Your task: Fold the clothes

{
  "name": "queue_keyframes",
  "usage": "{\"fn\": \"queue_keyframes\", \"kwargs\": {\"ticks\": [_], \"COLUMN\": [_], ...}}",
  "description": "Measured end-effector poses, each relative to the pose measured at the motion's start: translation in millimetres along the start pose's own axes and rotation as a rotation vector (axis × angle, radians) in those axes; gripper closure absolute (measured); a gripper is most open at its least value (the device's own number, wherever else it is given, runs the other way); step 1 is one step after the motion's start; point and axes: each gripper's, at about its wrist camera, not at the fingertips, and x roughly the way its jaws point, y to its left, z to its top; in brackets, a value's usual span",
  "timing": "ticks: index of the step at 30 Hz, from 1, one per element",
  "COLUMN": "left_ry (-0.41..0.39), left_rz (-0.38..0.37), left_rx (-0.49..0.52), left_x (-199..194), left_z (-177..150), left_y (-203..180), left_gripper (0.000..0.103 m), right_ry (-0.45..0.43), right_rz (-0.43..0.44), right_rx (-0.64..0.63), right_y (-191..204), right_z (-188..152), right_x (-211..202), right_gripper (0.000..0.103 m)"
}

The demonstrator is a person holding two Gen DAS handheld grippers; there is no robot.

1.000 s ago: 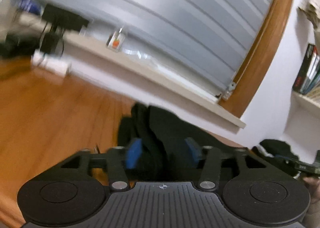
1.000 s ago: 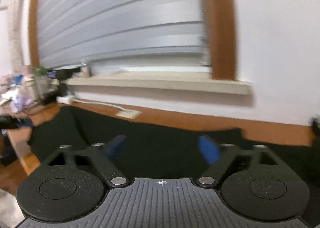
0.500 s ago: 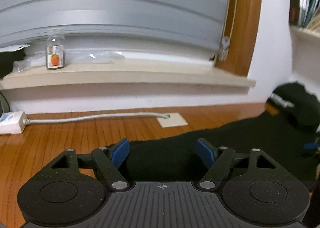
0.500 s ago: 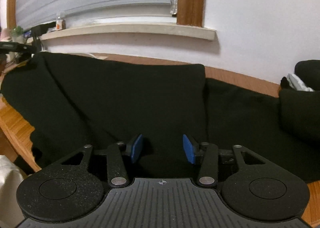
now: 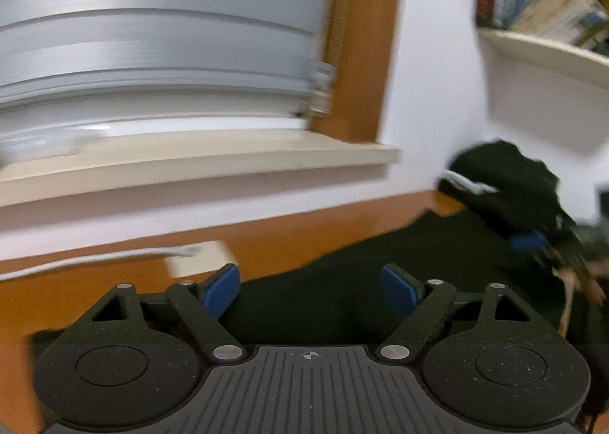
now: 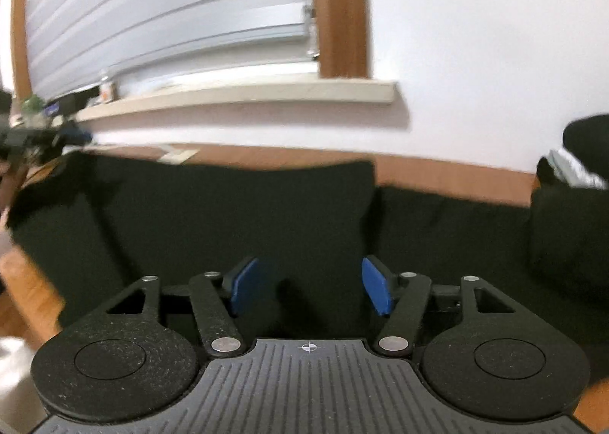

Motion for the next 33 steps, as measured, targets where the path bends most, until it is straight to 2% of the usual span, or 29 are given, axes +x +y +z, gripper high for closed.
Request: {"fn": "queue_keyframes", "kwargs": {"ticks": [4, 8, 9, 10, 11, 14, 15, 16, 17, 18, 20, 21, 24, 26, 29, 32, 33], "left_ry": [0.020, 0.062, 0.065, 0.067, 0.068, 0.059, 0.061, 0.063, 0.064, 0.058, 0.034, 0.021, 0.032, 0.053, 0.105, 0.162, 0.171], "left_rz": [-0.082, -0.077, -0.078, -0.084, -0.089, -0.081, -0.080, -0.078, -0.075, -0.070, -0.046, -0.028, 0.041, 0.050, 0.050, 0.057, 0.056], "left_rx": [0.067, 0.117, 0.109, 0.098, 0.087, 0.063, 0.059, 0.055, 0.052, 0.052, 0.068, 0.083, 0.116, 0.092, 0.072, 0.075, 0.077], "left_x": [40.4, 61.4, 62.3, 62.6, 62.7, 59.3, 59.2, 59.1, 58.6, 56.6, 50.5, 46.8, 39.8, 41.2, 50.3, 61.7, 62.3], "left_z": [-6.1, -16.4, -18.4, -19.5, -20.3, -20.5, -20.5, -20.5, -20.2, -18.8, -15.7, -13.9, -8.4, -5.5, -6.6, -13.9, -15.6], "left_y": [-27.1, -35.9, -34.3, -31.9, -29.4, -21.0, -19.7, -18.4, -17.2, -16.3, -14.9, -14.2, -3.0, 9.6, 19.4, 21.8, 22.1], "left_gripper": [0.019, 0.019, 0.019, 0.019, 0.019, 0.019, 0.019, 0.019, 0.019, 0.019, 0.019, 0.018, 0.016, 0.016, 0.016, 0.015, 0.015], "right_ry": [0.082, 0.147, 0.138, 0.120, 0.102, 0.047, 0.026, 0.003, 0.012, 0.030, 0.010, 0.003, -0.005, 0.025, 0.067, 0.085, 0.092], "right_rz": [0.008, 0.026, 0.021, 0.010, 0.000, -0.031, -0.084, -0.157, -0.166, -0.138, -0.121, -0.115, -0.046, 0.006, 0.081, 0.120, 0.121], "right_rx": [0.047, 0.106, 0.118, 0.128, 0.138, 0.169, 0.171, 0.170, 0.183, 0.212, 0.208, 0.189, 0.121, 0.050, -0.031, -0.071, -0.090], "right_y": [-25.7, -43.0, -45.9, -48.4, -51.0, -58.5, -61.2, -63.9, -68.9, -74.9, -74.8, -70.7, -48.8, -25.4, 5.8, 31.2, 37.7], "right_z": [40.1, 58.9, 60.0, 60.1, 60.2, 60.6, 60.6, 60.5, 59.4, 58.0, 56.0, 55.6, 51.1, 42.4, 23.8, -1.3, -8.5], "right_x": [55.7, 102.7, 106.1, 106.5, 106.9, 108.2, 107.7, 106.8, 107.9, 107.5, 93.2, 85.1, 57.6, 41.0, 19.3, -1.7, -6.2], "right_gripper": [0.043, 0.043, 0.047, 0.057, 0.095, 0.100, 0.102, 0.102, 0.097, 0.094, 0.089, 0.080, 0.066, 0.063, 0.062, 0.061, 0.057]}}
